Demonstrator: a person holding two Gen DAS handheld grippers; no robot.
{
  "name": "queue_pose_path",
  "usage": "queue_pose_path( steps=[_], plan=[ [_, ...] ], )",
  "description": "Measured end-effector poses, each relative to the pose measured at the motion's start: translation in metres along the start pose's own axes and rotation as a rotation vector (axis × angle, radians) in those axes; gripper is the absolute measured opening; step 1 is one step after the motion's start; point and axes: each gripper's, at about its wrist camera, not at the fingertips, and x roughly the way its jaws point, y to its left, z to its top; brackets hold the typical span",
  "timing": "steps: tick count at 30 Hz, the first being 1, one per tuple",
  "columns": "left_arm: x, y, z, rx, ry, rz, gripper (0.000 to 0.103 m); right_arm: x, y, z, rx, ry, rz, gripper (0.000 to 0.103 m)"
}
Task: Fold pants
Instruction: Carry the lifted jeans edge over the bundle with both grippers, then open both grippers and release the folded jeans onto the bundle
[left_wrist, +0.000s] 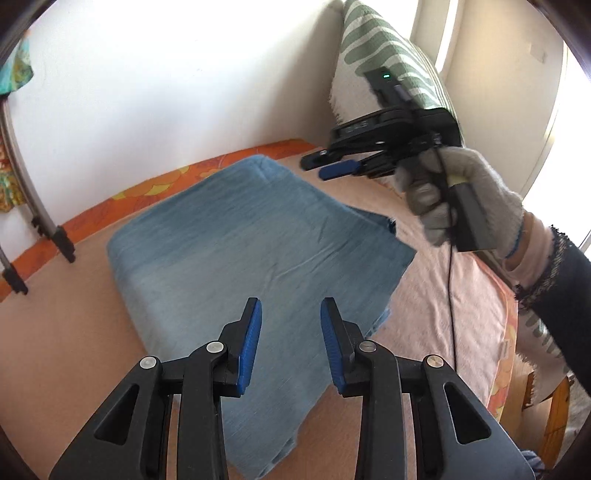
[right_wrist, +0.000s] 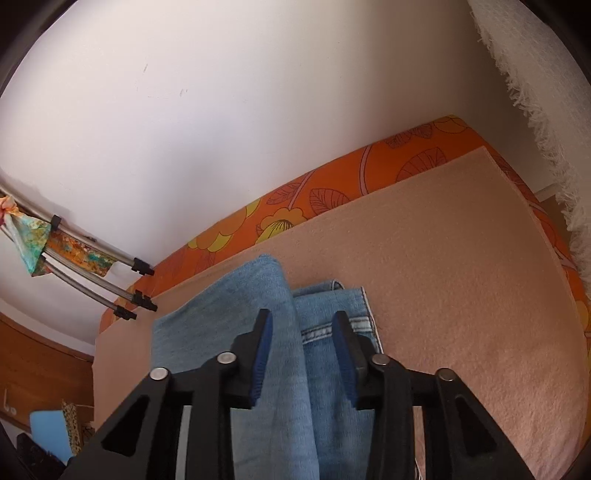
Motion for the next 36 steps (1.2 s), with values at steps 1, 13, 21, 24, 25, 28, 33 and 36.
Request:
queue_pose_path(
  steps=[1, 13, 21, 24, 25, 28, 33, 36],
  plan=[
    [0.0, 0.004, -0.004, -0.005, 0.001, 0.012, 0.031, -0.004, -0.001, -0.007, -0.01, 0.011, 0.005, 0.038],
    [-0.016, 0.032, -0.036, -0.06, -0.001, 0.096, 0.032, -0.015, 0.033, -0.076, -0.201, 0.077, -0.078, 0.003],
    [0.001, 0.021, -0.044, -0.058, 0.049, 0.09, 0.032, -0.002, 0.035, -0.075, -0.332, 0.085, -0.253, 0.004],
    [0.001, 0.029, -0.043, -0.119, 0.048, 0.089, 0.032, 0.006, 0.028, -0.084, -0.334, 0.098, -0.286, 0.004],
    [0.0, 0.031, -0.042, -0.131, 0.041, 0.097, 0.032, 0.005, 0.028, -0.086, -0.335, 0.092, -0.293, 0.004],
    [-0.004, 0.041, -0.039, -0.171, 0.014, 0.124, 0.032, -0.001, 0.032, -0.088, -0.352, 0.064, -0.34, 0.006],
    [-0.008, 0.051, -0.037, -0.179, -0.015, 0.167, 0.037, -0.025, 0.039, -0.087, -0.36, 0.005, -0.365, 0.025],
    [-0.005, 0.058, -0.035, -0.196, -0.018, 0.172, 0.038, -0.042, 0.04, -0.08, -0.347, -0.046, -0.342, 0.034]
  ],
)
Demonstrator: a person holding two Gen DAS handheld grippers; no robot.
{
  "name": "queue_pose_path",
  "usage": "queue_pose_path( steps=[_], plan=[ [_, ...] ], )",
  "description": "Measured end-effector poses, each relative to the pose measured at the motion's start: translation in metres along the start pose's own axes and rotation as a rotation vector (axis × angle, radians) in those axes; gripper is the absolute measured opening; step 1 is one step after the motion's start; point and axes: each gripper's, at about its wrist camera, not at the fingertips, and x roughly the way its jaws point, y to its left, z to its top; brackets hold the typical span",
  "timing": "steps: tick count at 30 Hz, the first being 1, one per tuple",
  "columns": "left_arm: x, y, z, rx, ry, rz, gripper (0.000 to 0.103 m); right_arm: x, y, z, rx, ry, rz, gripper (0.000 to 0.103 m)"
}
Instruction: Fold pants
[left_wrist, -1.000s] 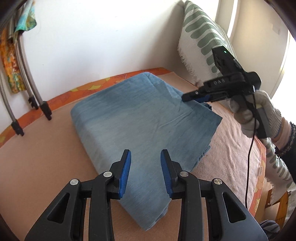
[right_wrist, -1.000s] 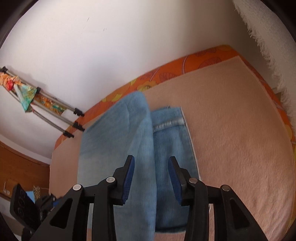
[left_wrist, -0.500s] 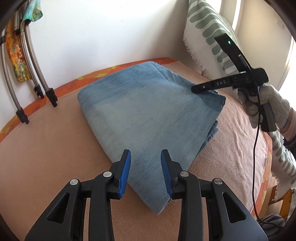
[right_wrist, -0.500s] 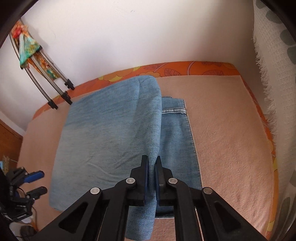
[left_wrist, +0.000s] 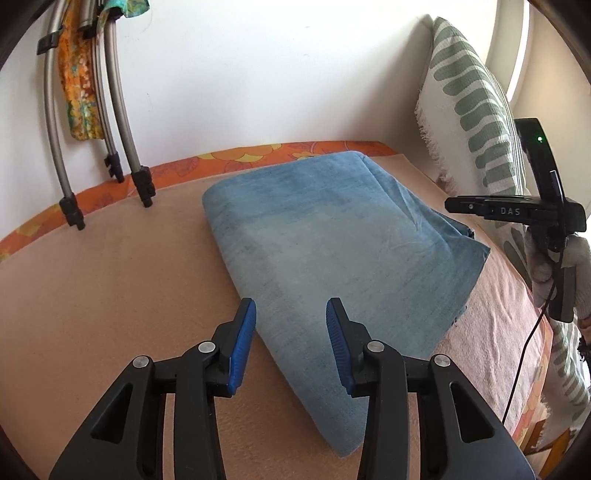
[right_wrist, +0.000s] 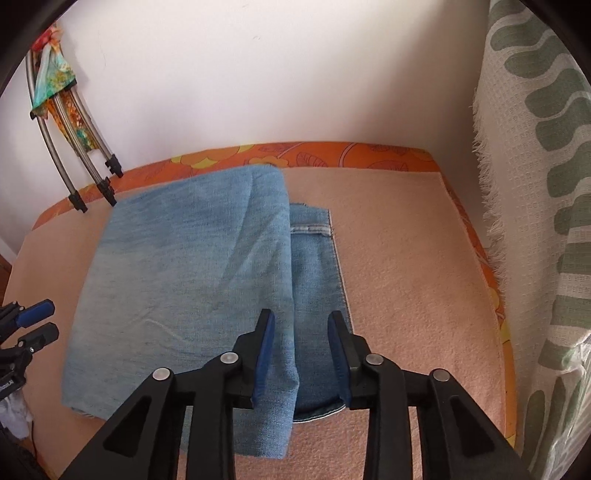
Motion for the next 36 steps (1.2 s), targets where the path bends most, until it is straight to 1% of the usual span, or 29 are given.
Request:
queue_pose_path(
  steps=[2, 4, 5, 6, 7, 8, 9, 12, 14, 16, 18, 21, 27, 31, 34, 35, 36],
  plan=[
    [0.002, 0.002, 0.002, 0.001, -0.005, 0.012, 0.038, -0.008, -0.003, 0.005, -0.005, -0.028, 0.014, 0.036],
    [0.005, 0.003, 0.004, 0.0, -0.008, 0.021, 0.038, -0.013, -0.006, 0.009, -0.001, -0.055, 0.029, 0.047],
    [0.006, 0.005, 0.005, -0.006, -0.008, 0.019, 0.038, -0.014, -0.007, 0.01, 0.002, -0.068, 0.034, 0.059],
    [0.007, 0.006, 0.006, -0.011, -0.007, 0.017, 0.038, -0.015, -0.009, 0.012, 0.006, -0.082, 0.04, 0.068],
    [0.008, 0.008, 0.008, -0.013, -0.005, 0.019, 0.042, -0.013, -0.01, 0.014, 0.007, -0.088, 0.05, 0.071],
    [0.01, 0.009, 0.009, -0.019, -0.002, 0.014, 0.048, -0.009, -0.011, 0.016, 0.006, -0.082, 0.06, 0.08],
    [0.012, 0.013, 0.01, -0.035, 0.0, 0.002, 0.05, -0.004, -0.012, 0.017, 0.004, -0.072, 0.069, 0.089],
    [0.02, 0.027, 0.013, -0.118, 0.028, -0.046, 0.052, 0.016, -0.013, 0.022, 0.013, -0.046, 0.076, 0.09],
    [0.025, 0.036, 0.015, -0.172, 0.049, -0.068, 0.052, 0.029, -0.015, 0.025, 0.02, -0.004, 0.115, 0.091],
    [0.029, 0.042, 0.016, -0.208, 0.059, -0.086, 0.052, 0.042, -0.015, 0.028, 0.017, 0.036, 0.146, 0.095],
    [0.033, 0.046, 0.017, -0.24, 0.069, -0.101, 0.052, 0.049, -0.014, 0.028, 0.016, 0.043, 0.138, 0.095],
    [0.04, 0.052, 0.016, -0.286, 0.088, -0.126, 0.052, 0.061, -0.016, 0.032, 0.032, 0.074, 0.154, 0.095],
    [0.057, 0.05, 0.015, -0.326, 0.119, -0.159, 0.053, 0.08, -0.009, 0.038, -0.014, 0.142, 0.161, 0.095],
    [0.065, 0.05, 0.015, -0.343, 0.125, -0.171, 0.053, 0.096, -0.01, 0.035, -0.013, 0.187, 0.18, 0.095],
    [0.066, 0.05, 0.017, -0.348, 0.114, -0.179, 0.053, 0.102, -0.016, 0.031, 0.021, 0.192, 0.223, 0.094],
    [0.067, 0.051, 0.017, -0.351, 0.109, -0.185, 0.053, 0.101, -0.018, 0.029, 0.032, 0.176, 0.238, 0.094],
    [0.067, 0.051, 0.017, -0.36, 0.103, -0.19, 0.053, 0.1, -0.018, 0.028, 0.031, 0.163, 0.25, 0.092]
  ],
)
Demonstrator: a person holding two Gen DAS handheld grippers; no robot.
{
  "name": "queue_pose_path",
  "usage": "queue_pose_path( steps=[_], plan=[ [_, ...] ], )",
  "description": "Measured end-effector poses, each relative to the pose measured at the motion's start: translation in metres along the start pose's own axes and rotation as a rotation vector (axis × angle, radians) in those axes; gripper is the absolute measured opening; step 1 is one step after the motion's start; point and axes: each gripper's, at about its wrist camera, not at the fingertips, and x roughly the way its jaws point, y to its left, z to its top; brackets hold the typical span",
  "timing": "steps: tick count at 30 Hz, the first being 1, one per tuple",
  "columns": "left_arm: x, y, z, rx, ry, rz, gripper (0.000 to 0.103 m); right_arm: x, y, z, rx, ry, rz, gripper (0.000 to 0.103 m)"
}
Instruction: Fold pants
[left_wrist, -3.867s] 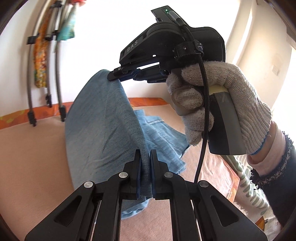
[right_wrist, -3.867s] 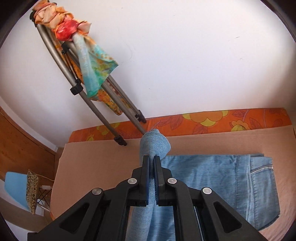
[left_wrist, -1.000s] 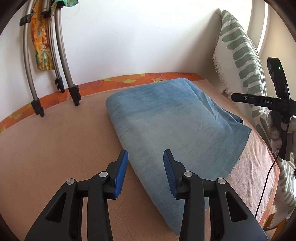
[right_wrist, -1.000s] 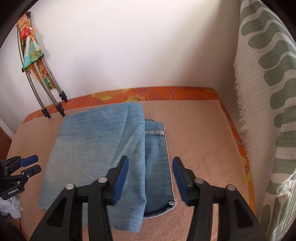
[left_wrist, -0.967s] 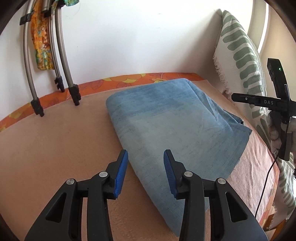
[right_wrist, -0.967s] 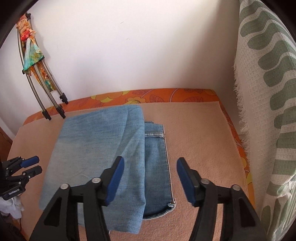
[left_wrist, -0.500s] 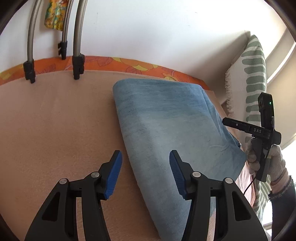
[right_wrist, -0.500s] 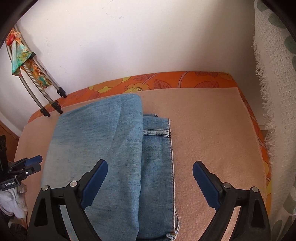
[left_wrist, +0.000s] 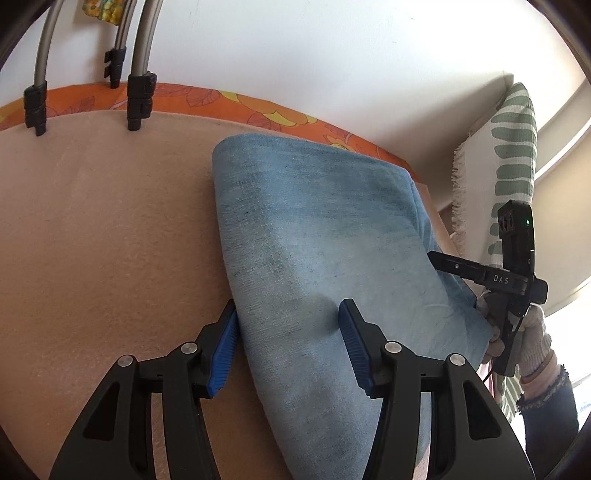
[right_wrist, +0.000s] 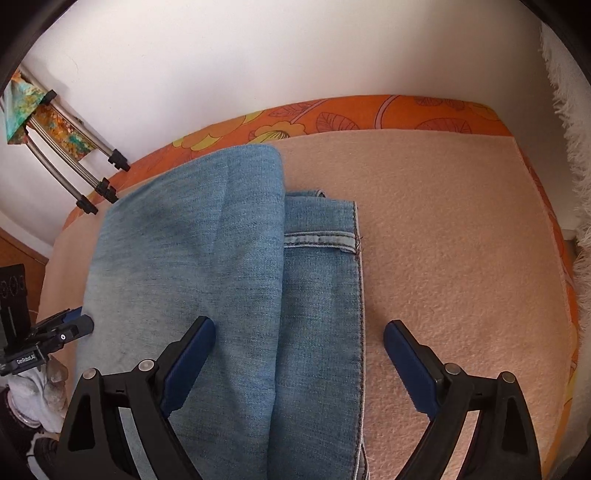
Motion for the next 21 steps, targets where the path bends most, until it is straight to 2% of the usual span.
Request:
queue_pose_path(
  steps=[1, 3, 6, 8, 10, 13, 15, 18, 21],
  plan=[
    [0.0, 0.001, 0.0, -0.013, -0.009, -0.009, 0.053, -0.001, 0.001, -0.001, -0.009, -0.011, 0.019, 0.089],
    [0.001, 0.001, 0.001, -0.029, -0.021, -0.024, 0.052, -0.002, 0.004, -0.003, -0.012, -0.018, 0.078, 0.065],
    [0.003, -0.001, 0.002, -0.026, -0.039, -0.021, 0.05, -0.002, 0.007, -0.006, 0.001, -0.023, 0.114, 0.049],
    [0.005, -0.002, 0.003, -0.038, -0.057, -0.018, 0.034, -0.003, 0.007, -0.008, 0.022, -0.038, 0.125, 0.039],
    [0.004, -0.001, 0.004, -0.062, -0.075, -0.025, 0.025, -0.006, 0.011, -0.01, 0.023, -0.058, 0.105, 0.034],
    [0.002, -0.013, 0.005, -0.009, -0.106, 0.0, 0.015, -0.014, 0.018, -0.011, 0.011, -0.097, 0.082, 0.022],
    [-0.001, -0.02, 0.005, 0.029, -0.122, 0.013, 0.014, -0.02, 0.024, -0.011, 0.004, -0.117, 0.067, 0.017],
    [-0.008, -0.024, 0.008, 0.049, -0.141, 0.006, 0.013, -0.03, 0.034, -0.013, -0.017, -0.142, 0.03, 0.015],
    [-0.014, -0.028, 0.009, 0.066, -0.155, -0.006, 0.012, -0.043, 0.038, -0.014, -0.013, -0.178, 0.03, 0.015]
  ],
)
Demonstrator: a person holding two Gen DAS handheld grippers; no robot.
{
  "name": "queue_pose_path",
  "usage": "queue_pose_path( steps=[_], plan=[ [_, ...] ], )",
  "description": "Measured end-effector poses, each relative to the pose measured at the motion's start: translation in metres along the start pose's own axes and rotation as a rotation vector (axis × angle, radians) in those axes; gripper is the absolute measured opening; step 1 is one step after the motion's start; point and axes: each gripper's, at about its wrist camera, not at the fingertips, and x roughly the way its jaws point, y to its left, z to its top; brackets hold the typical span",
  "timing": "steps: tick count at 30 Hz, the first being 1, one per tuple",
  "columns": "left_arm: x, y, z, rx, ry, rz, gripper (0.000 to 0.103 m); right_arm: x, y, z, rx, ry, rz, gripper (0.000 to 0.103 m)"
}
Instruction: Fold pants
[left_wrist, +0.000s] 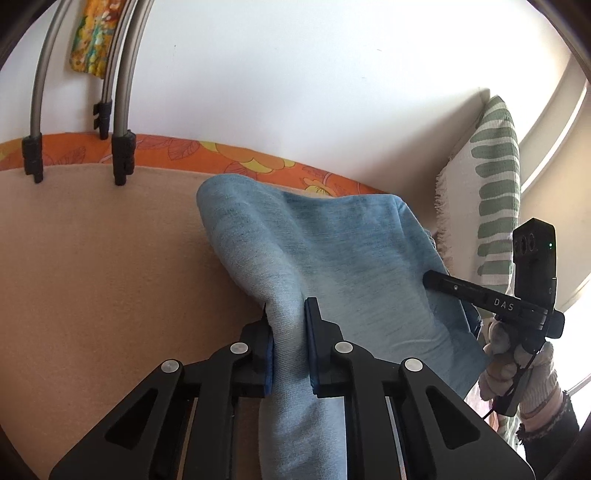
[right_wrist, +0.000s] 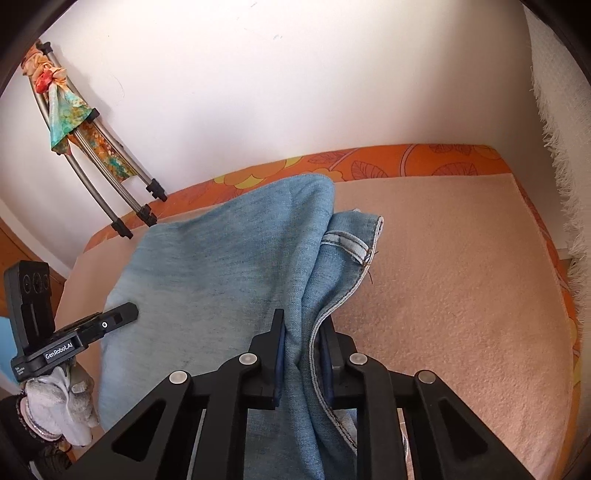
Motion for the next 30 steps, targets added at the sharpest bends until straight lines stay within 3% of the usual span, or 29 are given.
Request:
queue_pose_path(
  steps=[9, 18, 30],
  plan=[
    [-0.013, -0.034, 0.016, 0.117, -0.051, -0.027, 0.012, -0.031, 0.015, 0.007, -0.038, -0.067, -0.033, 0.014],
    [-0.002, -0.057, 0.061, 0.163, -0.112, -0.05, 0.011, -0.065, 0.013, 0.042, -0.073, -0.172, -0.097, 0.014],
    [0.041, -0.077, 0.088, 0.171, -0.104, -0.034, 0.011, -0.04, -0.022, 0.083, -0.028, -0.199, -0.149, 0.014]
  ],
)
